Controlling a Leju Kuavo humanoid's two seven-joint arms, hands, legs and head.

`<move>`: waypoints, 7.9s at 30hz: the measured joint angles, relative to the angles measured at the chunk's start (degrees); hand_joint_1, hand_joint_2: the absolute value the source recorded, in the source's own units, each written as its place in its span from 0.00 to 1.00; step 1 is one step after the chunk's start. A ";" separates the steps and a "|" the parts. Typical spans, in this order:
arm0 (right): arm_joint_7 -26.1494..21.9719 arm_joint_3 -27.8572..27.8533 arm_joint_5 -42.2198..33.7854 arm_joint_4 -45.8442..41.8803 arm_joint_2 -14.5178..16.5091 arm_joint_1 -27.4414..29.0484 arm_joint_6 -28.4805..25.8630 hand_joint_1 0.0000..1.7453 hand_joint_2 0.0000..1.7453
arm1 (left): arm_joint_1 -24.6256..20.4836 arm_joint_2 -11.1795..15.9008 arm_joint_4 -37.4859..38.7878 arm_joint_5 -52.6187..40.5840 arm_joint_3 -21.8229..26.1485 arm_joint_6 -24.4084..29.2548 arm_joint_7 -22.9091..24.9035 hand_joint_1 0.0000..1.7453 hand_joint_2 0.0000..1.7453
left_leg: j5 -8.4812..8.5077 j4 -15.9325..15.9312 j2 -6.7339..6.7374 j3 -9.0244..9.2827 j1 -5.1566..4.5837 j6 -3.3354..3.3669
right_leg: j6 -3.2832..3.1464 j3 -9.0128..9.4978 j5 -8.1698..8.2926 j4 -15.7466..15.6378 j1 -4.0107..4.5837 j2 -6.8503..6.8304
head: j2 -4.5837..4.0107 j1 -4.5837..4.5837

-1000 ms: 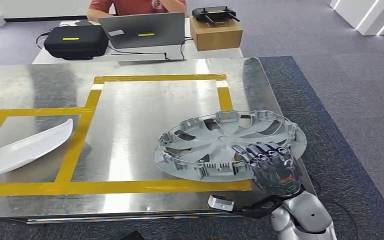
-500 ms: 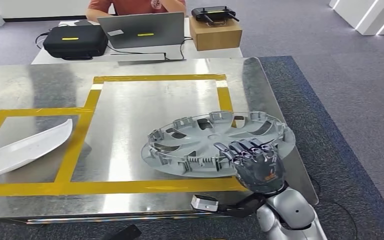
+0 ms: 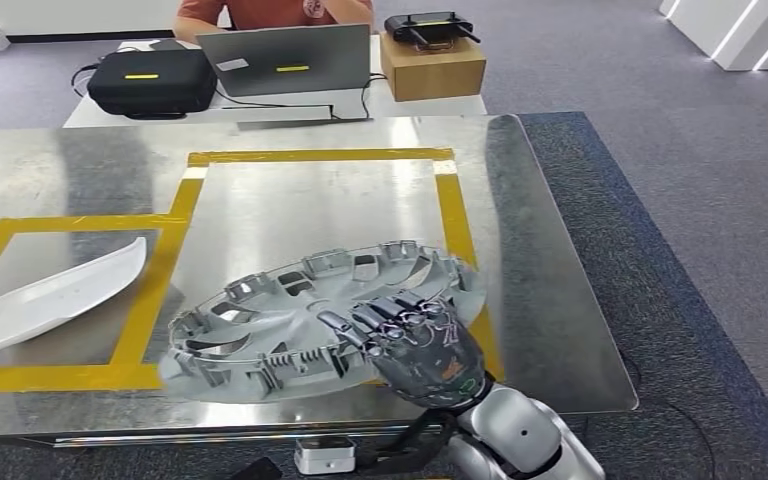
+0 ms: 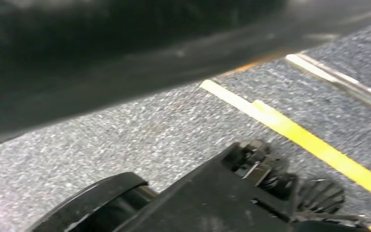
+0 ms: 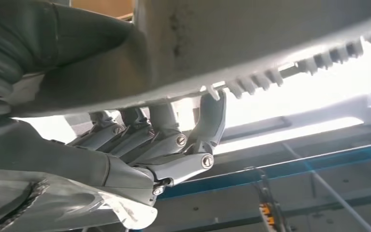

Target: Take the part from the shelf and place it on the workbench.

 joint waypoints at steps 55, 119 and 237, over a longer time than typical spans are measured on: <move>-3.76 -7.19 -0.16 -7.78 -3.06 4.25 -1.25 1.00 1.00 | 3.06 2.77 0.00 -3.16 7.03 1.75 0.99 0.00 0.00 | -0.08 0.13 -0.01 -0.08 0.00 0.12 | 0.04 -0.05 0.01 -0.03 0.00 -0.03 | 0.00 0.02; 22.60 -9.05 -0.14 3.33 -9.88 -0.37 2.24 0.00 0.00 | 2.85 2.41 0.00 -8.10 9.61 1.72 2.25 0.00 0.00 | -0.09 0.17 -0.01 -0.09 -0.01 0.13 | 0.07 -0.03 0.03 -0.03 0.00 -0.03 | 0.00 0.02; 11.46 -13.29 -2.96 -11.32 -1.43 3.05 -6.18 0.00 0.00 | 2.40 1.37 0.00 -11.88 15.47 0.73 1.15 0.00 0.00 | 2.11 -0.38 0.14 -1.94 -0.23 3.05 | 2.00 -4.08 -7.16 13.22 -0.34 0.67 | 0.00 0.13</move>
